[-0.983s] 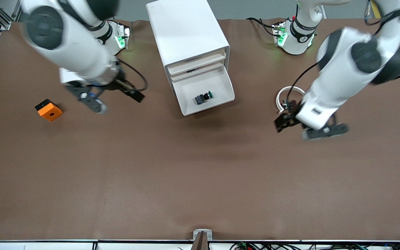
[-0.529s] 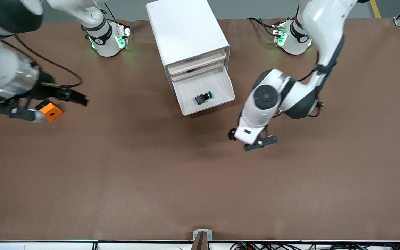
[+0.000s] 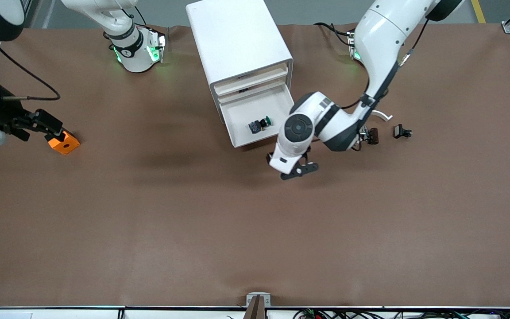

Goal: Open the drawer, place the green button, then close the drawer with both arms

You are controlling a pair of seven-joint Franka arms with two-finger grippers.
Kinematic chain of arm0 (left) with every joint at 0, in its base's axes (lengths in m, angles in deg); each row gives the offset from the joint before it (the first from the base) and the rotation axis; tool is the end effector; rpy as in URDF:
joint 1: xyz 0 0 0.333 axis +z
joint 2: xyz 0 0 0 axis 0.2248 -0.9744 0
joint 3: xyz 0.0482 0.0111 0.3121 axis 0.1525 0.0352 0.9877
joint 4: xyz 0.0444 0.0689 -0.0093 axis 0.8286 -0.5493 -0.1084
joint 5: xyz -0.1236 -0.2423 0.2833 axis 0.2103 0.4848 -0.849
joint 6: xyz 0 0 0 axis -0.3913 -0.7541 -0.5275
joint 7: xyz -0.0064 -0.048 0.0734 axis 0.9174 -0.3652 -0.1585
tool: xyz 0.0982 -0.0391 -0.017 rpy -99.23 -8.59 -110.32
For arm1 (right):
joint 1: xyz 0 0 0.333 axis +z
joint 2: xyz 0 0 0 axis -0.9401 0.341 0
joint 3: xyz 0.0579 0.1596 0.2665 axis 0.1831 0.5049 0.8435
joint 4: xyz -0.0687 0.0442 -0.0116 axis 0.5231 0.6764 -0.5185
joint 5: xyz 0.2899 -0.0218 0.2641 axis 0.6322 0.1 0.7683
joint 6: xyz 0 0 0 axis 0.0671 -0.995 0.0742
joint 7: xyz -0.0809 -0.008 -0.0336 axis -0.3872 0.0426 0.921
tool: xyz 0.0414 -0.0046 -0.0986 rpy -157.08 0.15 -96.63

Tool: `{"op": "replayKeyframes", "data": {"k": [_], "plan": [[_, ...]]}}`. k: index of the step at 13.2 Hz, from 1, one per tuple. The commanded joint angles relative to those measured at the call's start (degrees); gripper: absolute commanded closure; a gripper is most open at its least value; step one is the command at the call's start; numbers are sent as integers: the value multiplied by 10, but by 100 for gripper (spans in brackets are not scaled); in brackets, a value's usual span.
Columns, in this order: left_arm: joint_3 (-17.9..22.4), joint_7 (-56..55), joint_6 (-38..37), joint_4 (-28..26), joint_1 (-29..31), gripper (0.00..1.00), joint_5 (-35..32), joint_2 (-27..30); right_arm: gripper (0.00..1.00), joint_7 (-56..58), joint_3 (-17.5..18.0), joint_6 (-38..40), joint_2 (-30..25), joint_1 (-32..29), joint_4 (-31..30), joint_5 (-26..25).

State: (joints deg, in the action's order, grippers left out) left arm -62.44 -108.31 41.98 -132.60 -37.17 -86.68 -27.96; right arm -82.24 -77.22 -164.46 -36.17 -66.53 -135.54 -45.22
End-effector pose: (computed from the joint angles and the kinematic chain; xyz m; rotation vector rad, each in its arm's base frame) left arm 0.5113 -0.4358 0.2417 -3.0914 -0.4432 0.2603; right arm 0.5513 0.0141 0.5956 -3.0916 0.0752 -0.1572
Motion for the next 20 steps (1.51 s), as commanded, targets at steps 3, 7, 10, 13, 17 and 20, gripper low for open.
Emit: {"op": "replayKeyframes", "data": {"k": [3, 7, 10, 13, 17, 20], "plan": [[-25, 2, -10, -10, -6, 0, 50, -20, 0, 36, 8, 62, -39, -34, 16, -8], [-46, -1, -15, -13, -7, 0, 87, -22, 0, 32, 9, 108, -38, -34, 45, -16], [-64, 0, -43, -13, -7, 0, 88, -22, 0, 32, 10, 153, -34, -34, 84, -39], [-76, 1, -49, -13, -9, 0, 103, -24, 0, 30, 10, 168, -34, -34, 87, -37], [-79, 1, -50, -28, -32, 0, 137, -28, 0, 31, 10, 171, -34, -34, 89, -34], [-79, -8, -50, -29, -54, 0, 146, -34, 0, 33, 10, 171, -34, -31, 89, -34]]}}
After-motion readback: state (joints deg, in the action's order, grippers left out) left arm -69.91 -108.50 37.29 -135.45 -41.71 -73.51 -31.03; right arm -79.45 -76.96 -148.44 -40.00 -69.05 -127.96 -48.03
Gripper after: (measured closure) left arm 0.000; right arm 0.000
